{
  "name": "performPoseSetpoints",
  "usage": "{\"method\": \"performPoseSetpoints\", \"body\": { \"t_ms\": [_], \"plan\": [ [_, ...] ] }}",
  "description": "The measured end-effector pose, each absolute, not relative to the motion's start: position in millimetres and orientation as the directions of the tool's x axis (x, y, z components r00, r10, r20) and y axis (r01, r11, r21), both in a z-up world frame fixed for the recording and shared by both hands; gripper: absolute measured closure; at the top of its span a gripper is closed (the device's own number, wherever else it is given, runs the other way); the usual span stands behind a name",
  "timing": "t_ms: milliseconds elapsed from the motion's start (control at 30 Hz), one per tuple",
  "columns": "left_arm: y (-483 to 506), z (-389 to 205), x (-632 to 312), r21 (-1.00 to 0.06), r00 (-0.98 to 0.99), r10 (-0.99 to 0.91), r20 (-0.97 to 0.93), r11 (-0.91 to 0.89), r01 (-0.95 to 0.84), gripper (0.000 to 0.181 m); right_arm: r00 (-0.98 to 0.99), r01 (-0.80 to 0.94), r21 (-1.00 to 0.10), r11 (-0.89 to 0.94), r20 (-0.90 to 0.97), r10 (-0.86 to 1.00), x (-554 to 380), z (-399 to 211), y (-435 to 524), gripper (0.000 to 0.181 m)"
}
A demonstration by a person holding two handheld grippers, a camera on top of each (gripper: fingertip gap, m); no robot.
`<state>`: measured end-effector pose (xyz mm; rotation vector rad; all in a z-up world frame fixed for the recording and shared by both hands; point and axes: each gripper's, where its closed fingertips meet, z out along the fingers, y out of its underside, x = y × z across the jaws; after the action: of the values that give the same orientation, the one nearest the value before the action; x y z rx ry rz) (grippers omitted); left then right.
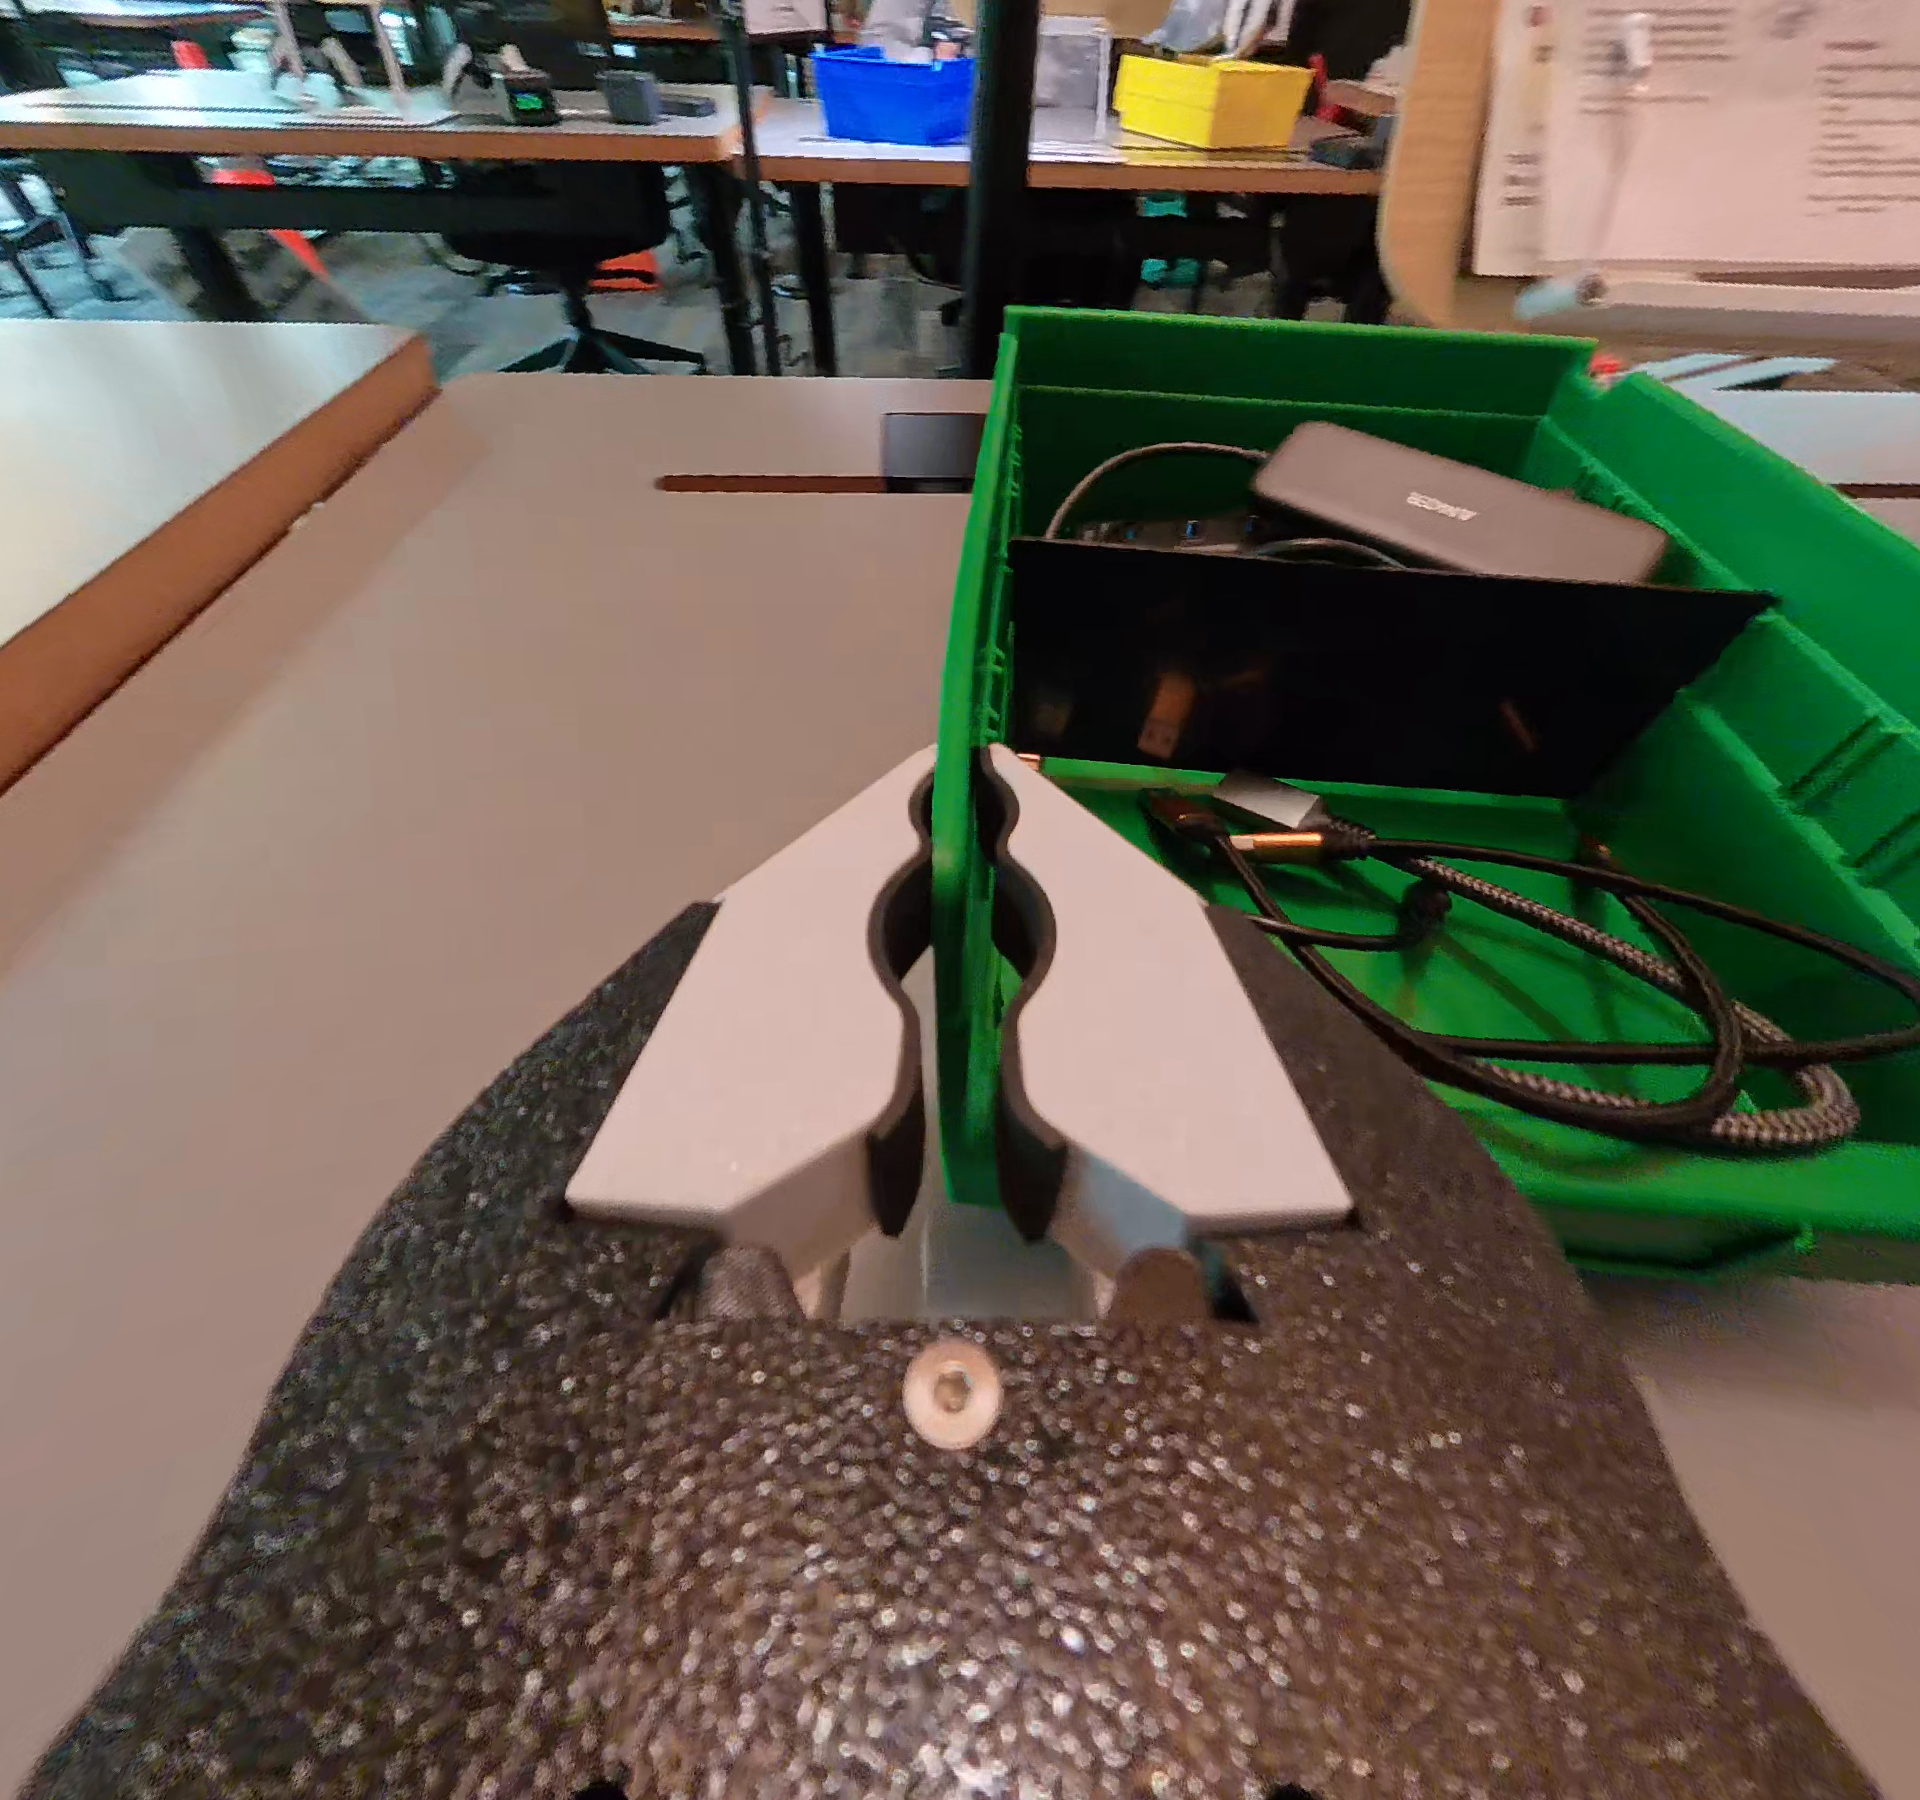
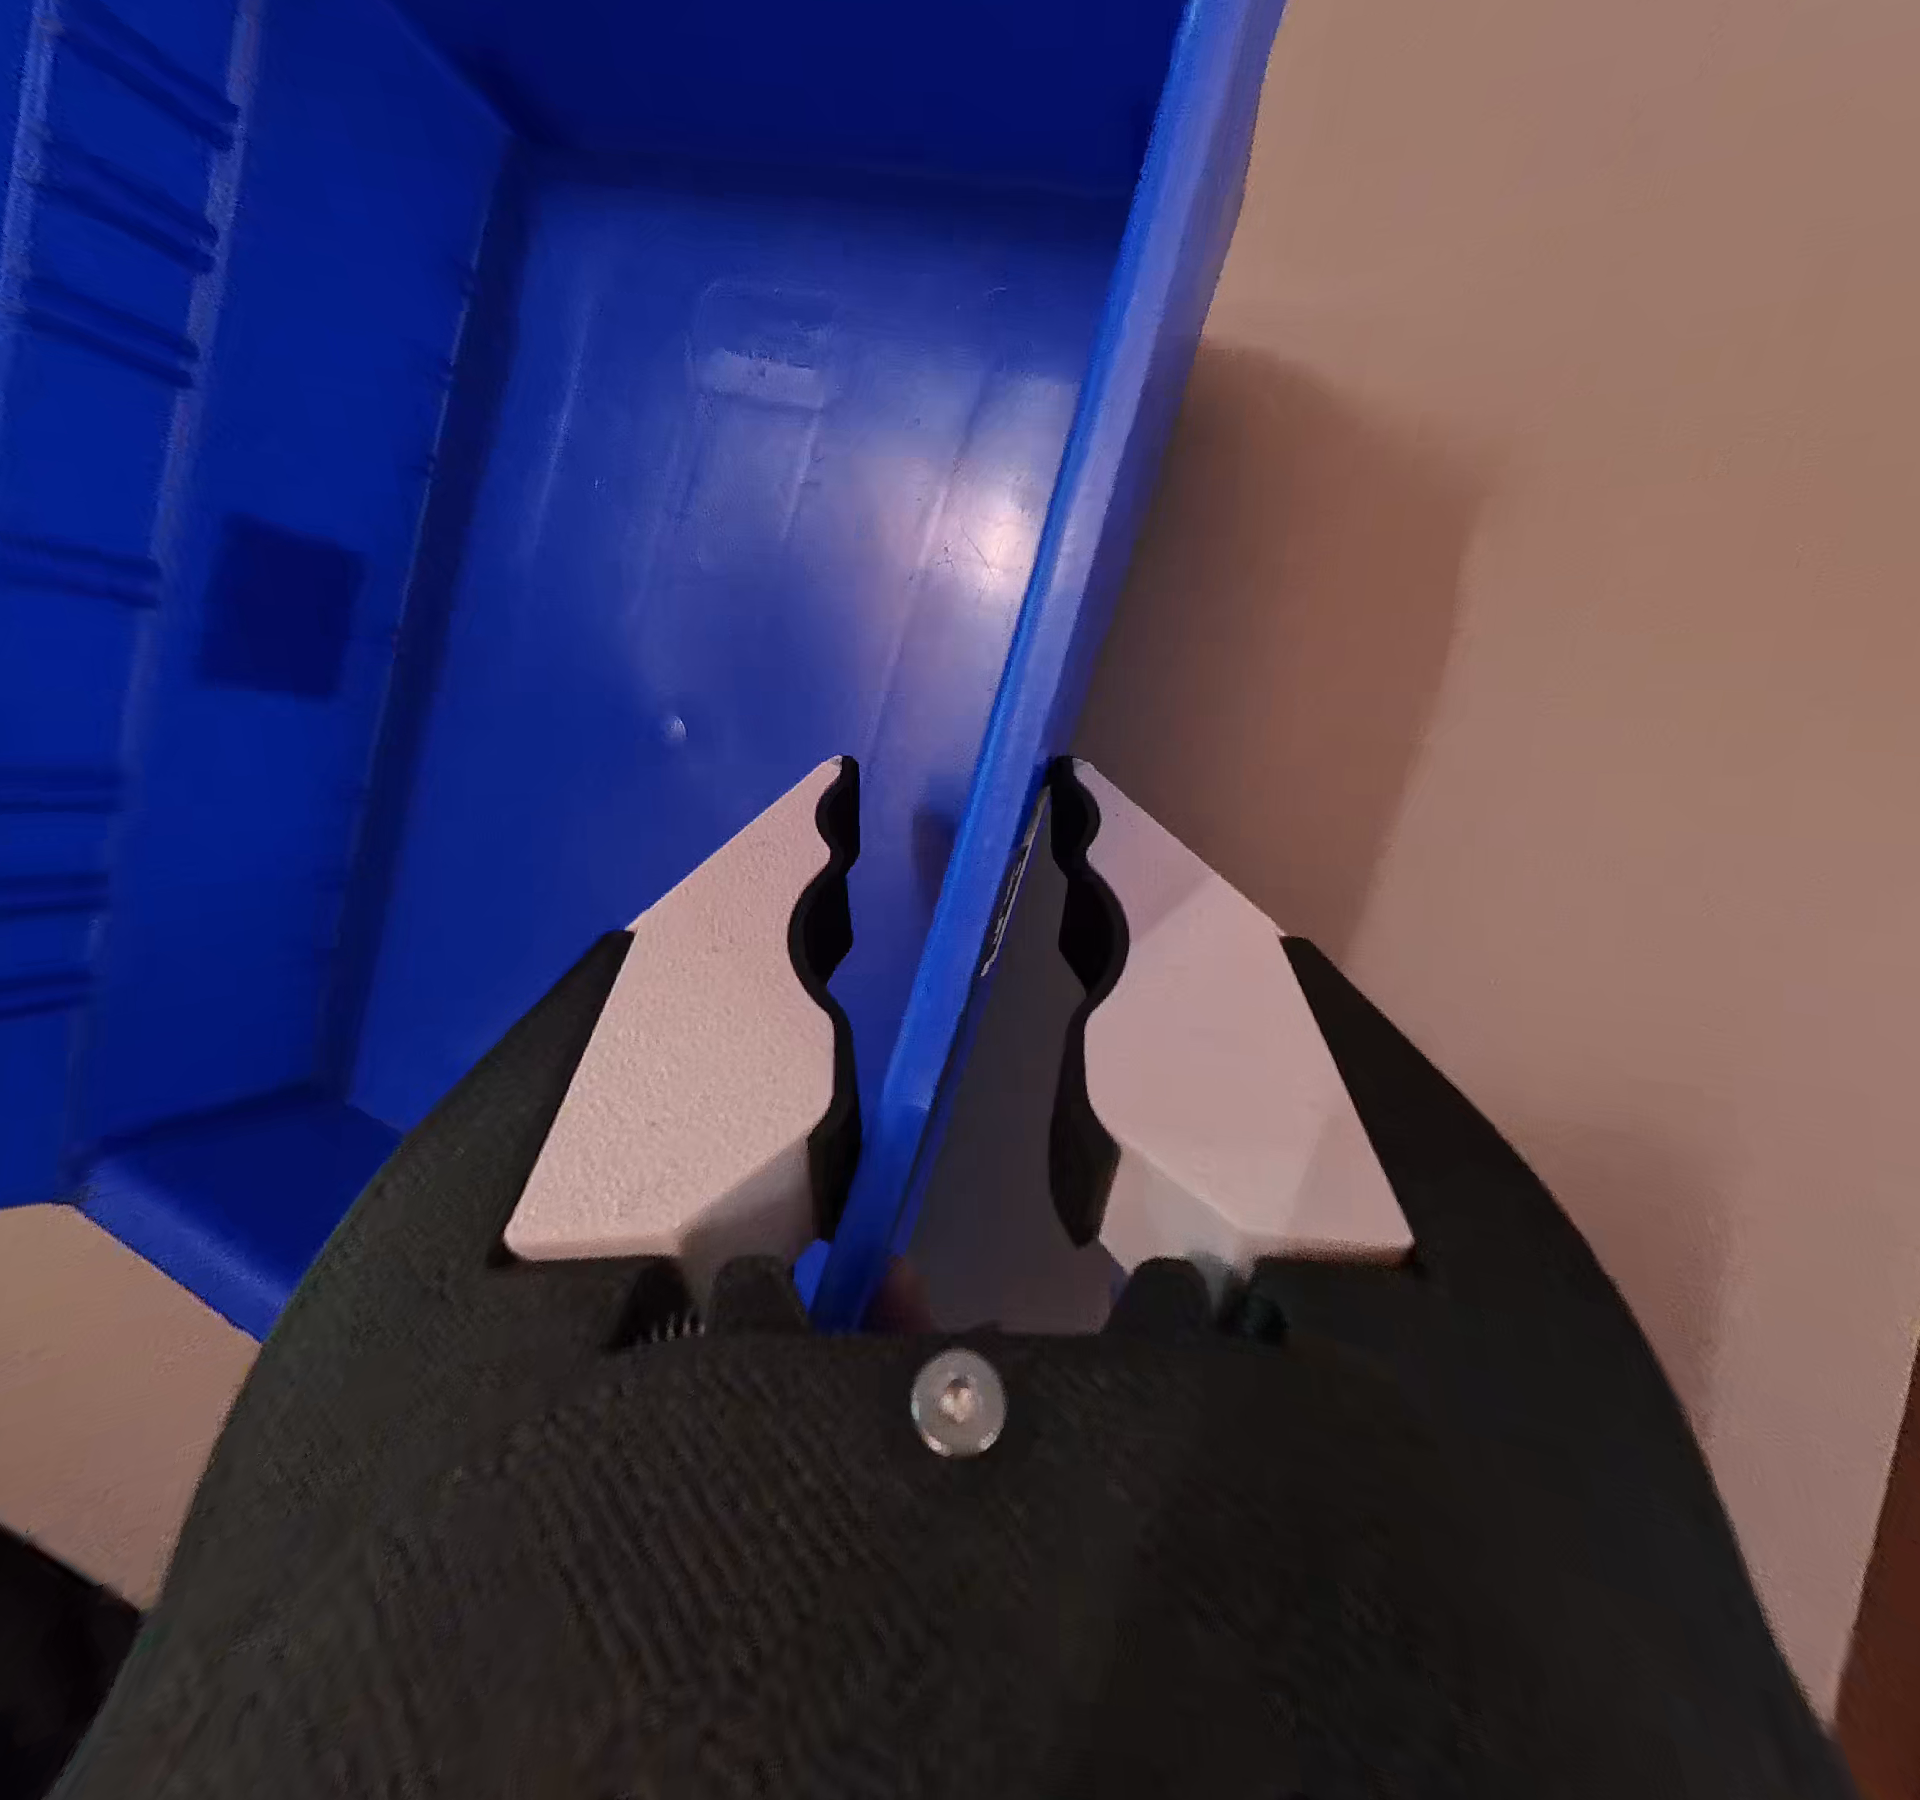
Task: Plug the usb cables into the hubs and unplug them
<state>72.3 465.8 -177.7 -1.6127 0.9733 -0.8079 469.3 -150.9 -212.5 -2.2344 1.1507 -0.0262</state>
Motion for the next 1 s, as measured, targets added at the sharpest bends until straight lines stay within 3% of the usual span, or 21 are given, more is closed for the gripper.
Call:
{"method": "performPoseSetpoints", "body": {
  "t_ms": [33,233,433,533,633,733,800,833,933,1000],
  "plan": [
    [472,-178,69,-0.972,0.460,-0.888,0.030,-0.133,-0.193,0.181,0.632,-0.719,-0.536,-0.443,-0.240,-0.736,475,-214,-150,0.145],
    [501,-178,53,-0.973,0.516,-0.857,0.010,-0.127,-0.191,0.181,0.678,-0.688,-0.504,-0.522,-0.191,-0.710,505,-232,-137,0.145],
    [519,-178,55,-0.970,0.515,-0.856,0.047,-0.163,-0.181,0.180,0.653,-0.673,-0.567,-0.474,-0.157,-0.741,538,-236,-128,0.141],
    [521,-178,52,-0.956,0.488,-0.870,0.072,-0.200,-0.214,0.177,0.662,-0.622,-0.563,-0.545,-0.006,-0.749,548,-234,-142,0.130],
    [519,-145,46,-0.968,0.477,-0.877,0.061,-0.168,-0.185,0.161,0.656,-0.526,-0.560,-0.640,0.212,-0.725,552,-208,-155,0.100],
    [502,-118,65,-0.951,0.378,-0.919,0.109,-0.207,-0.228,0.162,0.522,-0.404,-0.683,-0.608,0.374,-0.767,548,-141,-149,0.095],
    [485,-125,93,-0.876,0.279,-0.950,0.142,-0.252,-0.411,0.151,0.571,-0.286,-0.800,-0.527,0.300,-0.765,514,-103,-100,0.094],
    [478,-125,110,-0.852,0.214,-0.969,0.123,-0.213,-0.478,0.145,0.636,-0.216,-0.848,-0.485,0.255,-0.729,490,-91,-65,0.094],
    [464,-113,171,-0.816,-0.022,-0.991,-0.132,0.121,-0.565,0.128,0.849,-0.033,-0.926,-0.375,0.172,-0.500,403,-89,41,0.097],
    [464,-106,208,-0.729,-0.162,-0.934,-0.318,0.350,-0.588,0.117,0.893,0.081,-0.921,-0.380,0.236,-0.382,360,-110,91,0.101]
  ]
}}
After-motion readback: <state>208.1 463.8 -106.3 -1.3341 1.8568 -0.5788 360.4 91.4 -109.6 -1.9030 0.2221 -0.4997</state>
